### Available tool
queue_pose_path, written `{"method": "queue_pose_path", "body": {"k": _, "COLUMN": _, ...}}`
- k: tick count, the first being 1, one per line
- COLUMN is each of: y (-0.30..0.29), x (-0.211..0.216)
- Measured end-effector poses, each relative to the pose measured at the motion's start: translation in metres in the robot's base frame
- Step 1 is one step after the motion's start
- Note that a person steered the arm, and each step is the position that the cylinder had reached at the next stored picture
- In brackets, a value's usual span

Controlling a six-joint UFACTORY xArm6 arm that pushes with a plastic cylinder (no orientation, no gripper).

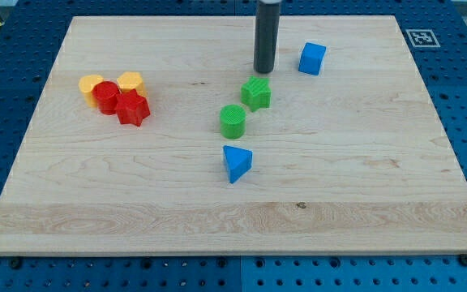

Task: Push the blue cube to the green star

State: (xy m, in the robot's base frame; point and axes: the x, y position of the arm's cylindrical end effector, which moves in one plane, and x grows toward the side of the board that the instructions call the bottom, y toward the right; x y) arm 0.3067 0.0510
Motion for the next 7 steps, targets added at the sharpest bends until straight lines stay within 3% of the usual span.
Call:
{"method": "queue_pose_path", "body": {"k": 1, "y": 0.033, "x": -0.05}}
{"method": "queue_pose_path", "body": {"k": 2, "y": 0.075, "x": -0.06}}
{"method": "queue_pose_path", "body": {"k": 4, "y": 0.117, "x": -0.037}}
{"method": "queue_pose_path", "body": {"k": 7, "y": 0.049, "x": -0.008}}
